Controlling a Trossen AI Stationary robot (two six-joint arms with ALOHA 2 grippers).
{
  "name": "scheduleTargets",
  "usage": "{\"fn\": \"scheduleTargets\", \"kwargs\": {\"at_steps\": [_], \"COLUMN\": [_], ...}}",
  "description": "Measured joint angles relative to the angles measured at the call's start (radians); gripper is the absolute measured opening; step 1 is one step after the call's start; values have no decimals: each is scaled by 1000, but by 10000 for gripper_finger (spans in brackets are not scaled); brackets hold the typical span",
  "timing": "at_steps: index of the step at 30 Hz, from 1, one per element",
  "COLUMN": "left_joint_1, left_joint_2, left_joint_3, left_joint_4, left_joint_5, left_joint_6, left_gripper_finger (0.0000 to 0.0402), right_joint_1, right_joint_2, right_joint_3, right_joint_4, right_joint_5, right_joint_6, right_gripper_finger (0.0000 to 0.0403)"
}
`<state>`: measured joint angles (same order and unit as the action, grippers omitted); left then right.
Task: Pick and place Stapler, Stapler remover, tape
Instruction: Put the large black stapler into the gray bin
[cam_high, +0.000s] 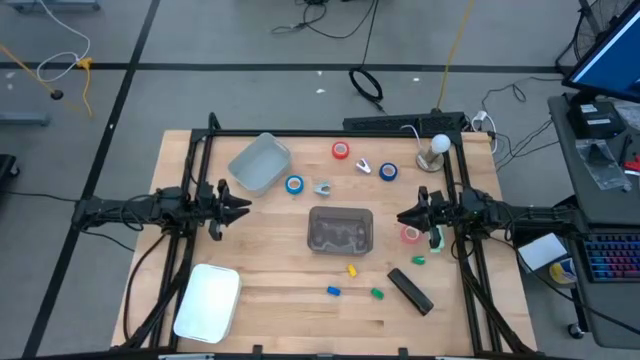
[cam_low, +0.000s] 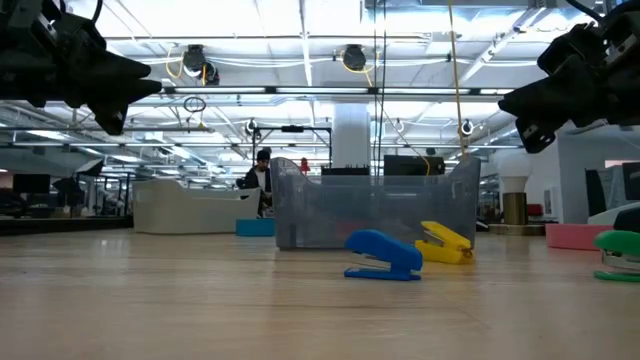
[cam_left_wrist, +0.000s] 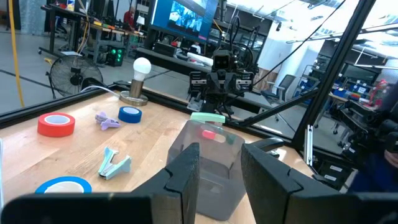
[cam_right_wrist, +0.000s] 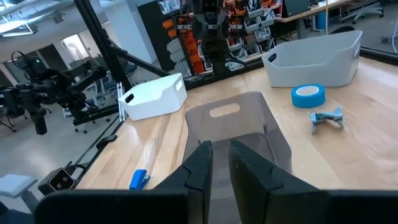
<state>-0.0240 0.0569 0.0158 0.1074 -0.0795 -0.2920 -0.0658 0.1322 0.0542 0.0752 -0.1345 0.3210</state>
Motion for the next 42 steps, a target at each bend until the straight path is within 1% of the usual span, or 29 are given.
{"fn": "scheduleTargets", "kwargs": {"at_steps": [6,8,15,20,24,26,29,31,36,39,42], "left_joint_1": [0,0,0,0,0,0,0,0,0,0,0], "left_joint_2": [0,0,0,0,0,0,0,0,0,0,0], "left_joint_3": [0,0,0,0,0,0,0,0,0,0,0], "left_joint_4": [0,0,0,1,6,5,4,3,2,1,1], "left_joint_5": [0,0,0,-8,-8,-8,-8,-8,-9,-9,-10], "left_joint_6": [0,0,0,0,0,0,0,0,0,0,-1], "left_gripper_finger": [118,118,118,118,118,118,118,118,118,118,118], "right_joint_1": [0,0,0,0,2,2,2,2,3,4,28], "right_joint_2": [0,0,0,0,0,0,0,3,53,119,197], "right_joint_3": [0,0,0,0,0,0,7,30,157,245,354], "right_joint_4": [26,27,25,26,29,52,131,137,113,-11,-157], "right_joint_5": [0,0,0,2,-10,-46,-134,-192,-277,-344,-412], "right_joint_6": [0,24,209,448,479,483,515,524,518,515,505], "right_gripper_finger": [47,47,47,47,47,47,47,47,47,42,26]}}
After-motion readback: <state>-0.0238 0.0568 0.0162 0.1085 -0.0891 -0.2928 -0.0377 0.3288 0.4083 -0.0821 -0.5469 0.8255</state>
